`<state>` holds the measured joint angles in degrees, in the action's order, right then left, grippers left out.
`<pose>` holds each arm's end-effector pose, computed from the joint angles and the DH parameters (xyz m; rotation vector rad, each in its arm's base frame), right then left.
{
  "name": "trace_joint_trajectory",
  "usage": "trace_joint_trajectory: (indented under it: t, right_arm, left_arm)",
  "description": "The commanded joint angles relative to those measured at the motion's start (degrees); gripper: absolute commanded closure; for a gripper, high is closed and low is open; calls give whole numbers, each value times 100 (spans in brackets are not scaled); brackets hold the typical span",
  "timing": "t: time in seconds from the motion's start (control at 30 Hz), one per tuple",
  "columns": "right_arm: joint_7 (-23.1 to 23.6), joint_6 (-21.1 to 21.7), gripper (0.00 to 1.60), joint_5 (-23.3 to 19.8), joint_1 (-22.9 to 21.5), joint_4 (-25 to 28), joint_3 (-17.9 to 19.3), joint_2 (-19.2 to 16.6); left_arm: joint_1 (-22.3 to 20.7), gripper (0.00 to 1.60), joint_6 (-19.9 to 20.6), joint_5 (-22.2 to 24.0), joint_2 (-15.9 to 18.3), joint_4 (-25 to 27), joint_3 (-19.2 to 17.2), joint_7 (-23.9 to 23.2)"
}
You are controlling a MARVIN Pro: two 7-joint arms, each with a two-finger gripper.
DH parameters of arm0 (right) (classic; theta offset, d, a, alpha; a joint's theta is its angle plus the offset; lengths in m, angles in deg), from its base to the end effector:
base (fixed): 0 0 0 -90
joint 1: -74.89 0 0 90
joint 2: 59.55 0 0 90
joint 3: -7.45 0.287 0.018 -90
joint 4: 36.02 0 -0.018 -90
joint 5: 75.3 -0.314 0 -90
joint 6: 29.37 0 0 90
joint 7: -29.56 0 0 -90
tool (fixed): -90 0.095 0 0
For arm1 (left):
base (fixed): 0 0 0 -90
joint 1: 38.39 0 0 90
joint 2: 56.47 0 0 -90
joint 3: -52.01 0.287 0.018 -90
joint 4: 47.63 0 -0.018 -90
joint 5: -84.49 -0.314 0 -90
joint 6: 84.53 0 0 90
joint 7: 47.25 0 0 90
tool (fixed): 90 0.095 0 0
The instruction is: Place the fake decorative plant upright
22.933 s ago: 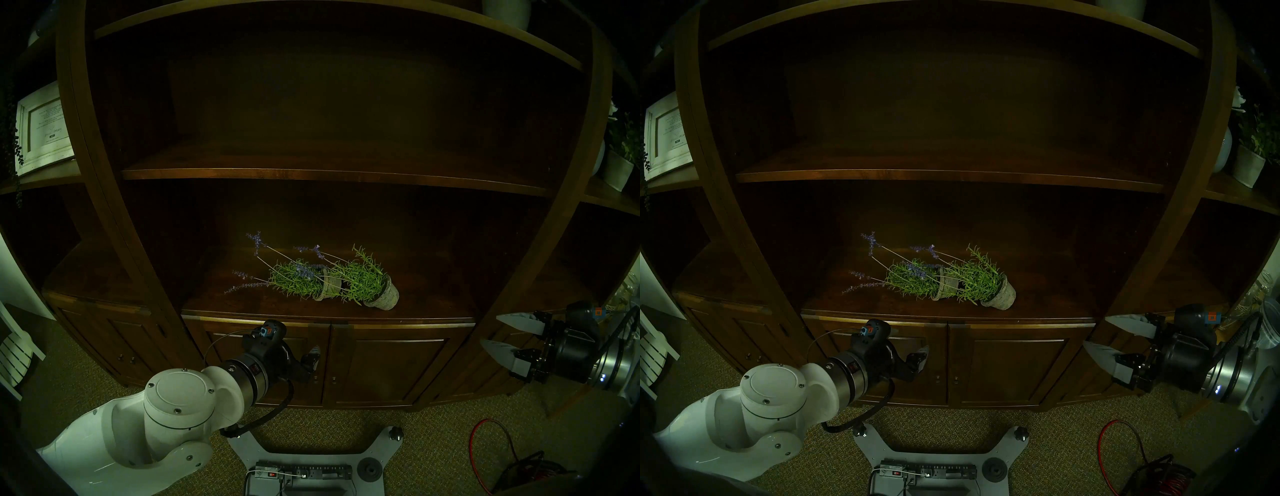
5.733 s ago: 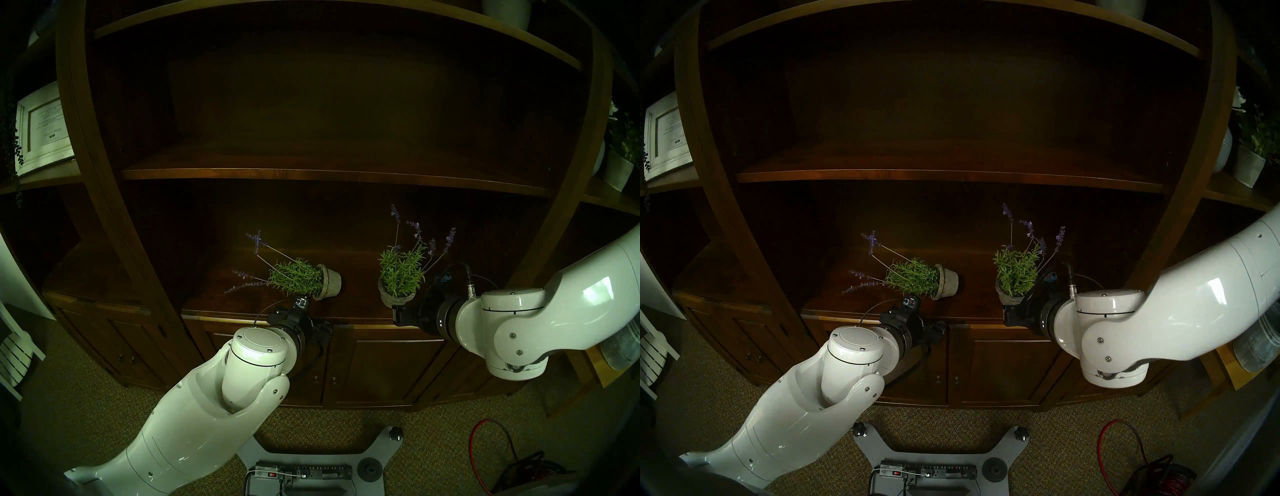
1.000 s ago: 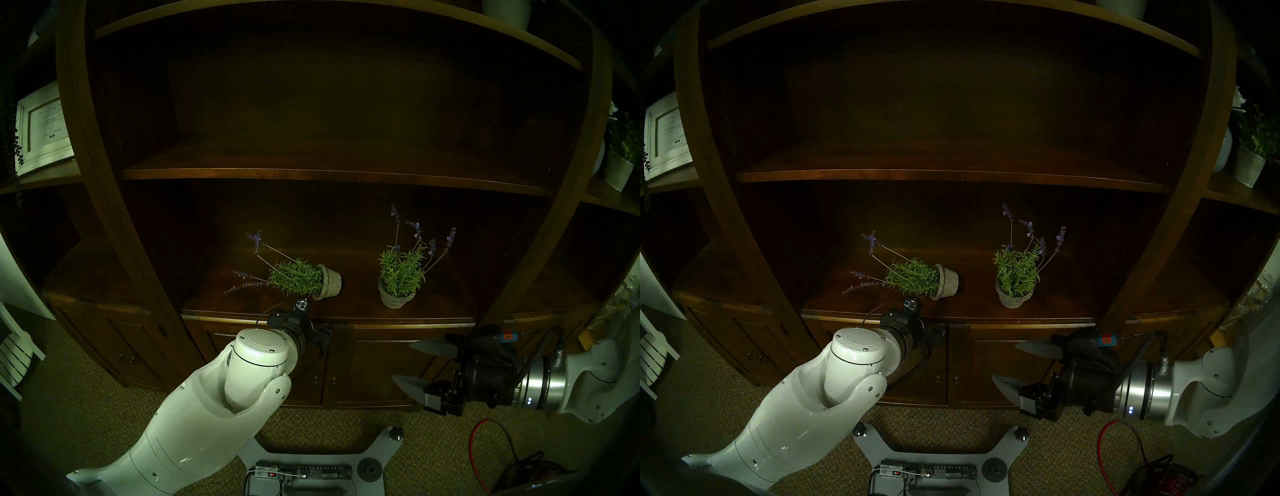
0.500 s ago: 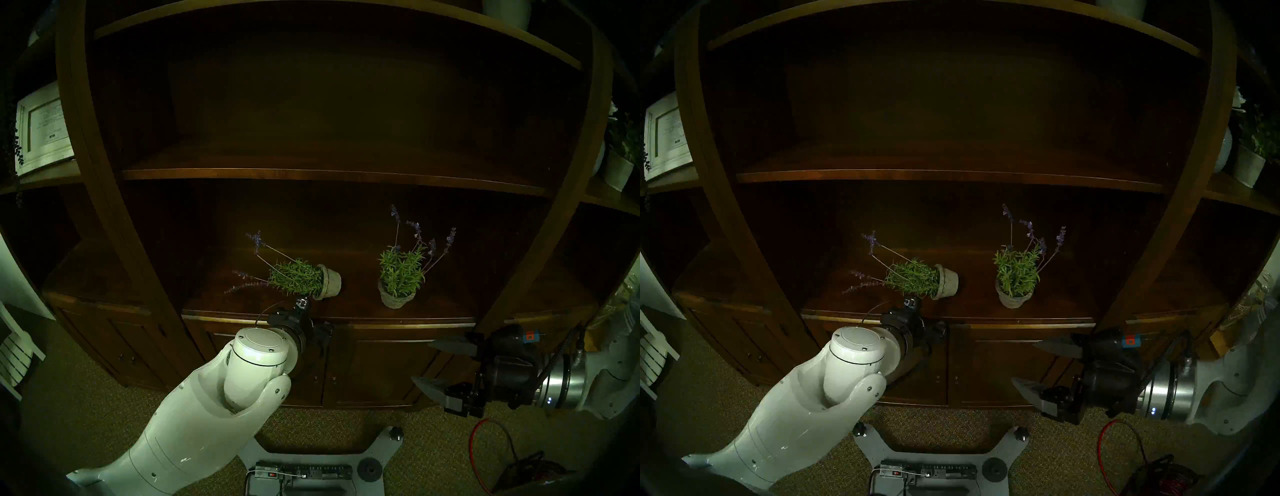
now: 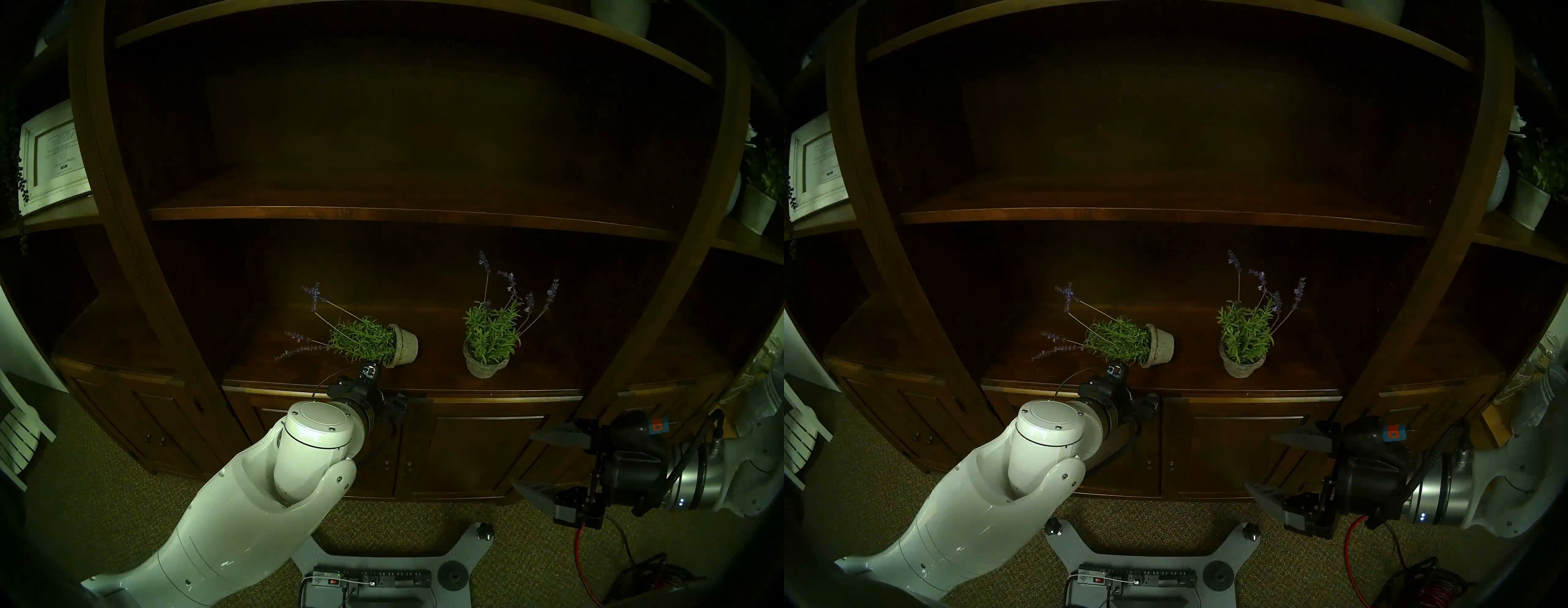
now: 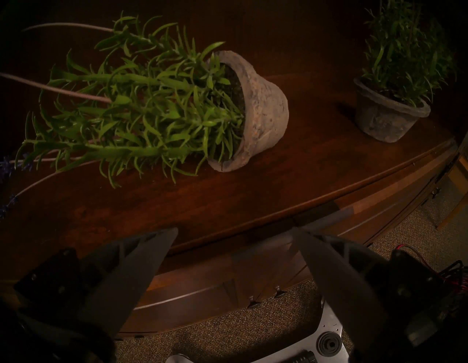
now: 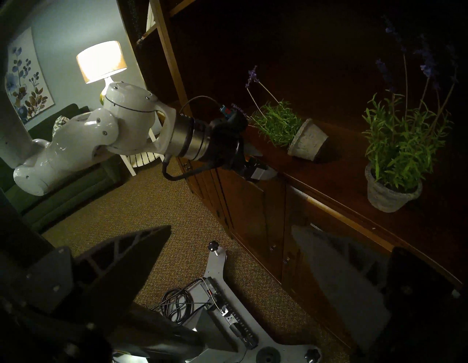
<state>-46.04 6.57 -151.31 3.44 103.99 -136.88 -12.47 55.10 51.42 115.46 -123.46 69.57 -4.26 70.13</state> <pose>0.1467 -0.1059 -0.1671 -2.0642 -0.8867 -1.1543 0.3124 -0.1177 -0.2856 2.6661 -0.5168 1.3368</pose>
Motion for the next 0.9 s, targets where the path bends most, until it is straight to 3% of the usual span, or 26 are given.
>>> trace_joint_trajectory:
  t: [0.0, 0.87]
  right_arm:
    - [-29, -94, 0, 209, -185, -1, 25, -120]
    - [-40, -94, 0, 546, -615, -1, -380, -347]
  left_arm:
    - [-103, 0, -28, -17, -22, 182, -31, -9]
    - [-366, 0, 22, 302, -385, 163, -427, -60]
